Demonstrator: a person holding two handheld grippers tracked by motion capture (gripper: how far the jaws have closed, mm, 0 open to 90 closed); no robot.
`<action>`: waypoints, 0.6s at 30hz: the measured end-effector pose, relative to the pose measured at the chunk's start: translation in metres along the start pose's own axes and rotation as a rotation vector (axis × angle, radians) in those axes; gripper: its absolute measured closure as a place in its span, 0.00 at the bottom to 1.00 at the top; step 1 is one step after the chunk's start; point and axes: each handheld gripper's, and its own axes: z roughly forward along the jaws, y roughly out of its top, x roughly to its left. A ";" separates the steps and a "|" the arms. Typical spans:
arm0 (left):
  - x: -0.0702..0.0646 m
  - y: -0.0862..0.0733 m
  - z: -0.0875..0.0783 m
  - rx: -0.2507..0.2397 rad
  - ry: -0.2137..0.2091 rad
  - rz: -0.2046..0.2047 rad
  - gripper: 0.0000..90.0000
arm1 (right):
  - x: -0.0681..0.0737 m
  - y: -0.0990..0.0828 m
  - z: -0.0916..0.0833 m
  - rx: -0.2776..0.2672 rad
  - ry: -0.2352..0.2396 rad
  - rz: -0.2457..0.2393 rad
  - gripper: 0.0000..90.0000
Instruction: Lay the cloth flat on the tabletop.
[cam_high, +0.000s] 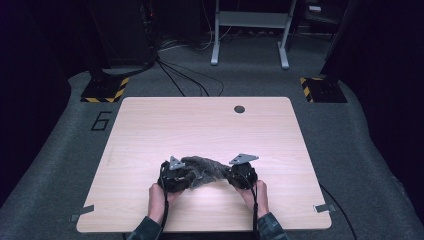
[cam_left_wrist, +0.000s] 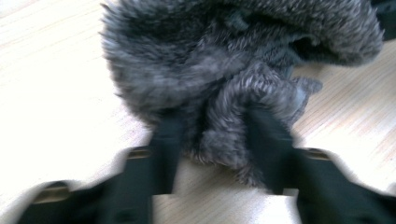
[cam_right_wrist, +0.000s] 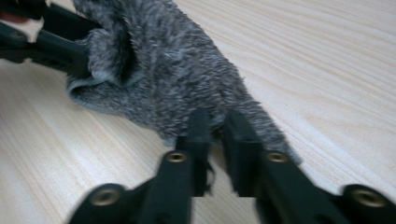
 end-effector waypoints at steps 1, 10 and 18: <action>0.000 -0.001 0.000 -0.005 -0.006 -0.006 0.84 | -0.001 0.000 -0.002 -0.013 -0.001 -0.002 0.99; 0.007 -0.005 -0.019 -0.054 -0.029 -0.007 0.91 | -0.009 0.001 -0.039 -0.116 0.047 0.070 0.84; 0.004 -0.004 -0.019 -0.064 -0.034 0.002 0.93 | 0.018 0.014 -0.007 0.001 0.045 -0.017 0.48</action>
